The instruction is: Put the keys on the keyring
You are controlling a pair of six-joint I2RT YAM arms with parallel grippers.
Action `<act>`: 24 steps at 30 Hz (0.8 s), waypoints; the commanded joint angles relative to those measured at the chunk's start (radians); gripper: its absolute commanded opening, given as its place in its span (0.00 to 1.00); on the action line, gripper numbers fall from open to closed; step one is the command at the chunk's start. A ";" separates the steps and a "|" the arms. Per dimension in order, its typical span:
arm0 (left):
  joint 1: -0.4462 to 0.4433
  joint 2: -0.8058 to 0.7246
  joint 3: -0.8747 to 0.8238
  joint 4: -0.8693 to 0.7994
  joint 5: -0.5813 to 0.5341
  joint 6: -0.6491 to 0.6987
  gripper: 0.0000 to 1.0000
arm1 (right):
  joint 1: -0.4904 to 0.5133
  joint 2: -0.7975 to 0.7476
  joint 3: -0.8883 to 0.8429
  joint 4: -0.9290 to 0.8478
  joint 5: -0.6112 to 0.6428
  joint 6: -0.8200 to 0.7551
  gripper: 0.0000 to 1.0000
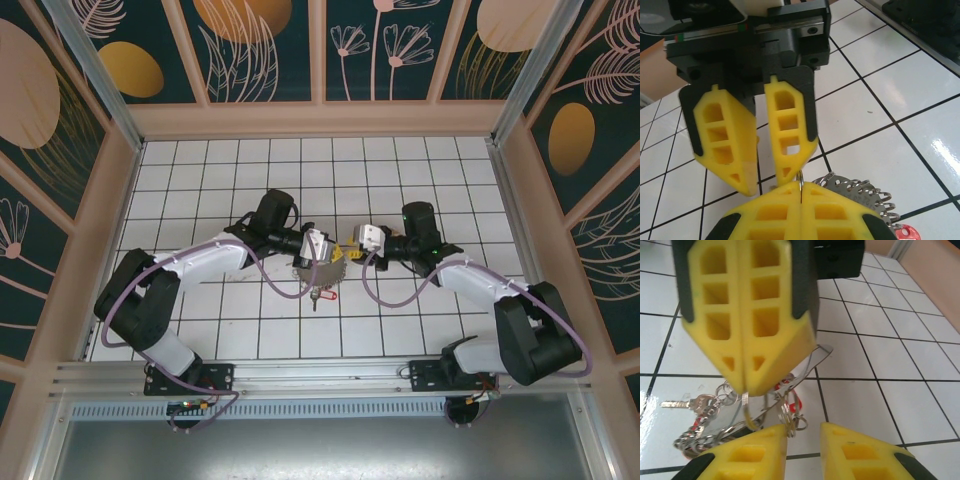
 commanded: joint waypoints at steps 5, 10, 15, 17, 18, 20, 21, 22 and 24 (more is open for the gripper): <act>0.002 -0.027 0.022 -0.033 0.054 0.055 0.00 | -0.010 0.042 0.021 0.091 -0.038 0.046 0.25; 0.002 -0.025 0.024 -0.030 0.056 0.056 0.00 | -0.011 0.147 0.077 0.154 0.100 0.230 0.26; 0.002 -0.036 0.018 -0.006 0.050 0.031 0.00 | -0.036 0.141 0.070 0.097 0.021 0.197 0.25; 0.003 -0.042 0.016 -0.007 0.042 0.032 0.00 | -0.053 0.082 0.026 0.094 -0.019 0.166 0.25; 0.003 -0.046 0.013 -0.007 0.039 0.033 0.00 | -0.057 0.053 0.014 0.071 -0.026 0.141 0.25; 0.003 -0.046 0.010 -0.009 0.035 0.035 0.00 | -0.064 -0.023 -0.008 0.006 -0.052 0.070 0.26; 0.005 -0.046 0.009 -0.009 0.035 0.036 0.00 | -0.064 -0.056 -0.018 -0.015 -0.060 0.050 0.28; 0.005 -0.045 0.010 -0.009 0.037 0.036 0.00 | -0.065 -0.086 -0.023 -0.036 -0.068 0.038 0.31; 0.005 -0.040 0.010 -0.007 0.039 0.036 0.00 | -0.048 -0.125 -0.031 -0.056 -0.060 0.024 0.38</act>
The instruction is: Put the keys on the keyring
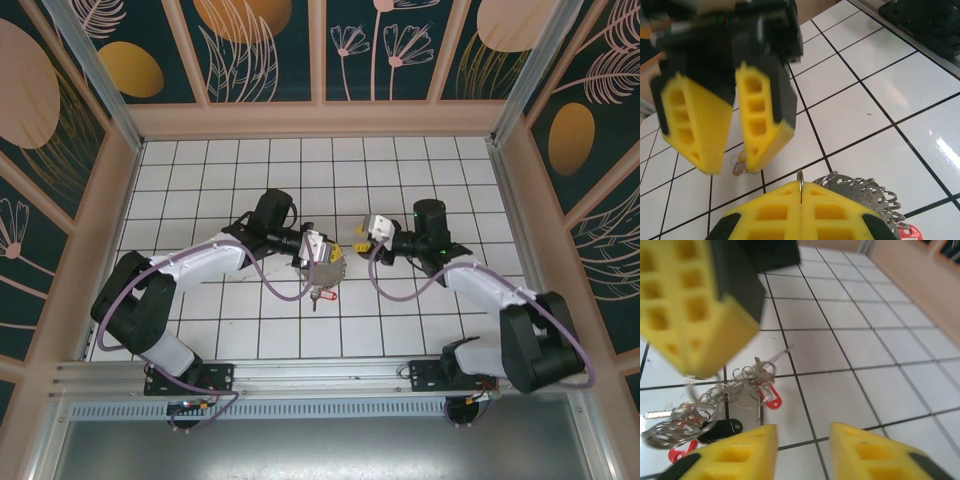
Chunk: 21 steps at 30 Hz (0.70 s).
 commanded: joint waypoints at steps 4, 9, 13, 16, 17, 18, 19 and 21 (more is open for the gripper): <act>0.005 -0.007 0.019 0.008 0.031 0.009 0.00 | 0.070 -0.033 0.027 -0.190 -0.049 -0.171 0.40; 0.004 0.001 0.024 0.006 0.039 0.004 0.00 | 0.098 0.039 0.059 -0.164 -0.029 -0.150 0.40; 0.005 0.004 0.024 0.003 0.043 -0.001 0.00 | 0.100 0.052 0.070 -0.134 -0.049 -0.135 0.34; 0.005 0.006 0.024 0.003 0.043 -0.006 0.00 | 0.099 0.053 0.073 -0.137 -0.054 -0.144 0.32; 0.004 0.007 0.024 0.003 0.044 -0.006 0.00 | 0.100 0.053 0.072 -0.137 -0.059 -0.145 0.31; 0.005 0.009 0.024 0.001 0.043 -0.007 0.00 | 0.101 0.052 0.071 -0.140 -0.062 -0.149 0.30; 0.005 0.011 0.024 0.001 0.044 -0.007 0.00 | 0.103 0.049 0.069 -0.143 -0.059 -0.155 0.29; 0.005 0.015 0.024 -0.007 0.041 -0.005 0.00 | 0.107 0.042 0.068 -0.145 -0.050 -0.166 0.27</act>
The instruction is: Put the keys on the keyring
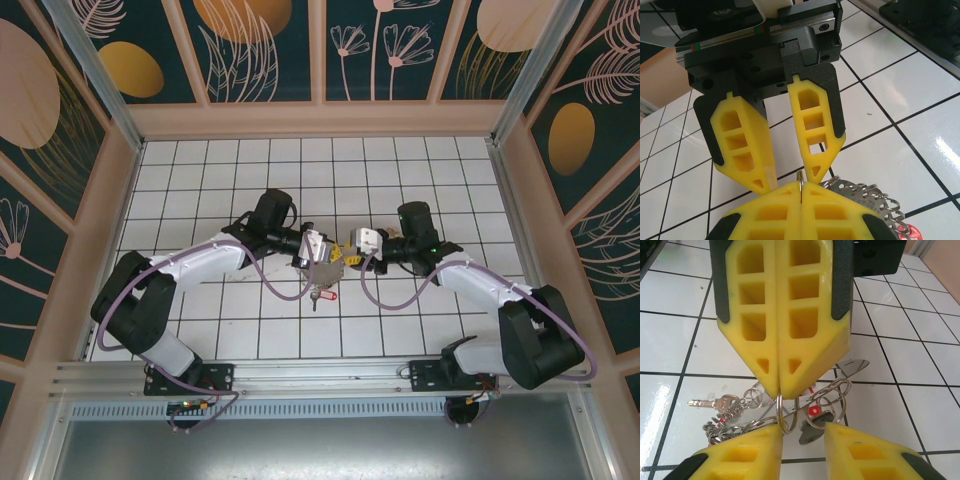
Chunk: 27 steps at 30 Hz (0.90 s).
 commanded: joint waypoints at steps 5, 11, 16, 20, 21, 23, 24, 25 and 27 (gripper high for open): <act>0.003 0.017 0.025 -0.010 0.038 -0.005 0.00 | 0.021 -0.025 0.011 0.017 -0.029 -0.039 0.24; 0.003 0.012 0.024 0.044 0.015 -0.051 0.00 | 0.035 -0.038 -0.018 0.074 -0.019 -0.022 0.04; 0.006 -0.008 0.024 0.047 -0.033 -0.111 0.17 | 0.020 -0.056 -0.063 0.171 -0.013 0.025 0.00; 0.029 -0.035 0.012 0.047 -0.004 -0.120 0.21 | -0.002 -0.073 -0.108 0.291 -0.053 0.103 0.00; 0.031 -0.039 0.005 0.048 -0.007 -0.117 0.21 | -0.003 -0.075 -0.113 0.309 -0.061 0.115 0.00; 0.033 -0.049 -0.013 0.058 -0.011 -0.113 0.21 | -0.004 -0.072 -0.117 0.323 -0.077 0.128 0.00; 0.033 -0.050 -0.019 0.061 -0.014 -0.113 0.21 | -0.005 -0.069 -0.118 0.327 -0.083 0.132 0.00; 0.034 -0.050 -0.025 0.067 -0.022 -0.115 0.21 | -0.005 -0.068 -0.119 0.330 -0.089 0.133 0.00; 0.033 -0.048 -0.037 0.090 -0.043 -0.122 0.21 | -0.005 -0.064 -0.120 0.336 -0.100 0.137 0.00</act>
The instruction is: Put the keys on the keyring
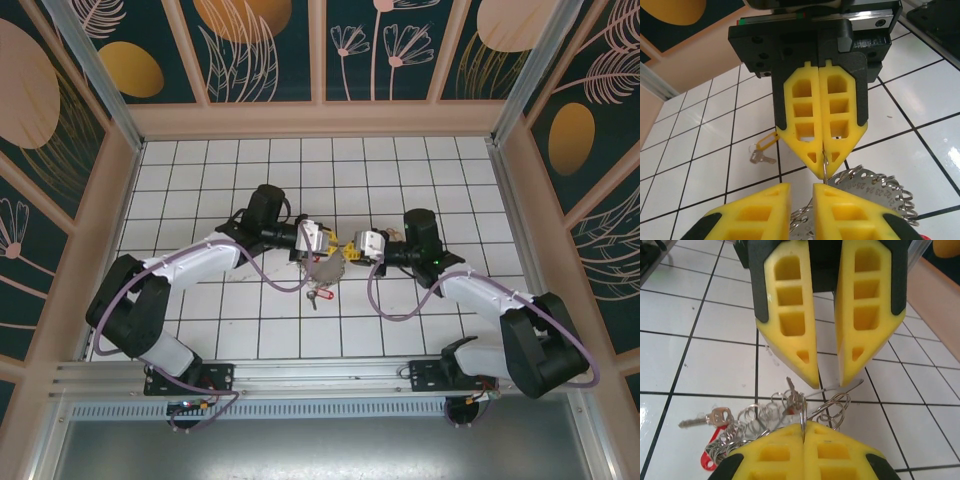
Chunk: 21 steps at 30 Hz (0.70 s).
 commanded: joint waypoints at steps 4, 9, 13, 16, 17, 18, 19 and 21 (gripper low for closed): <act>0.002 -0.004 -0.024 0.065 -0.003 -0.037 0.21 | -0.006 -0.012 -0.015 0.111 -0.090 0.057 0.00; 0.002 0.001 -0.024 0.071 0.039 -0.049 0.21 | -0.006 -0.006 -0.023 0.139 -0.092 0.078 0.00; 0.003 -0.003 -0.028 0.064 0.064 -0.056 0.21 | -0.005 -0.004 -0.034 0.162 -0.076 0.096 0.00; 0.003 -0.012 -0.024 0.037 0.060 -0.045 0.21 | -0.005 -0.007 -0.040 0.159 -0.053 0.090 0.00; 0.003 -0.017 -0.025 0.023 0.051 -0.033 0.22 | -0.007 -0.009 -0.042 0.157 -0.044 0.088 0.00; 0.005 -0.022 -0.029 0.016 0.042 -0.030 0.21 | -0.008 -0.010 -0.043 0.154 -0.038 0.083 0.00; 0.008 -0.028 -0.032 0.021 0.049 -0.033 0.21 | -0.009 -0.010 -0.044 0.151 -0.035 0.079 0.00; 0.018 -0.044 -0.051 0.061 0.073 -0.070 0.22 | -0.009 -0.009 -0.043 0.144 -0.036 0.072 0.00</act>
